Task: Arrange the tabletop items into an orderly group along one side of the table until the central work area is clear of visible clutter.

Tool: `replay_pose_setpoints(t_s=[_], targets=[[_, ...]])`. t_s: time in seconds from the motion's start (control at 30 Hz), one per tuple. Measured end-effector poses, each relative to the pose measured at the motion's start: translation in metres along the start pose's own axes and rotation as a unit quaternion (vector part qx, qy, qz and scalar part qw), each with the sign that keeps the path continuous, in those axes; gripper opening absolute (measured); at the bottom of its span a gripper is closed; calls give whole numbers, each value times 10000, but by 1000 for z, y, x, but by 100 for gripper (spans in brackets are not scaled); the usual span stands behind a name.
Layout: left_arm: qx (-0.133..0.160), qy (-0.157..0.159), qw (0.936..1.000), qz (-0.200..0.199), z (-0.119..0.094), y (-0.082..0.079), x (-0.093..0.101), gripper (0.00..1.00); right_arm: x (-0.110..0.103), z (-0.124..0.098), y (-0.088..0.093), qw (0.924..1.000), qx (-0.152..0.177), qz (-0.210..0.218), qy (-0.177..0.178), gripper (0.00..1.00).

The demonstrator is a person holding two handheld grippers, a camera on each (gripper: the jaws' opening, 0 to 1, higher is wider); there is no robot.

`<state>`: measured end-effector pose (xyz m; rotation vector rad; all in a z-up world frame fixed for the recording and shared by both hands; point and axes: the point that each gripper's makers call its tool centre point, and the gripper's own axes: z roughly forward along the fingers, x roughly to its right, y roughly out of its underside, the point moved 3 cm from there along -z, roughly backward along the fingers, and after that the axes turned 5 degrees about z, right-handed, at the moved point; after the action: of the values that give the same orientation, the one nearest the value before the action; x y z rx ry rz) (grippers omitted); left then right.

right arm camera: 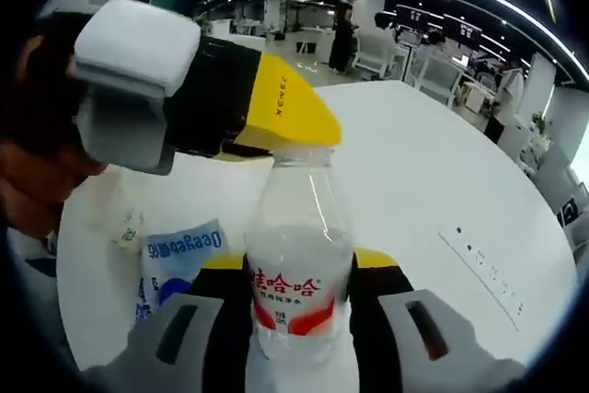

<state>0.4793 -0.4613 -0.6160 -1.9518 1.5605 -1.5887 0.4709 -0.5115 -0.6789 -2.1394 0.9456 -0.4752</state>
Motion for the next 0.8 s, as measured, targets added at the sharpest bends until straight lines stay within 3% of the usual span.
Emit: replay_pose_setpoints(t_s=[0.23, 0.5, 0.8], targets=[[57, 83, 9979, 645, -3, -15, 5, 19, -1, 4, -17, 9995, 240, 65, 168, 40], [133, 13, 9923, 1229, -11, -33, -4, 20, -18, 15, -37, 9979, 539, 320, 161, 39], [238, -136, 9782, 2060, -22, -50, -17, 20, -34, 35, -59, 9955, 782, 530, 98, 39]])
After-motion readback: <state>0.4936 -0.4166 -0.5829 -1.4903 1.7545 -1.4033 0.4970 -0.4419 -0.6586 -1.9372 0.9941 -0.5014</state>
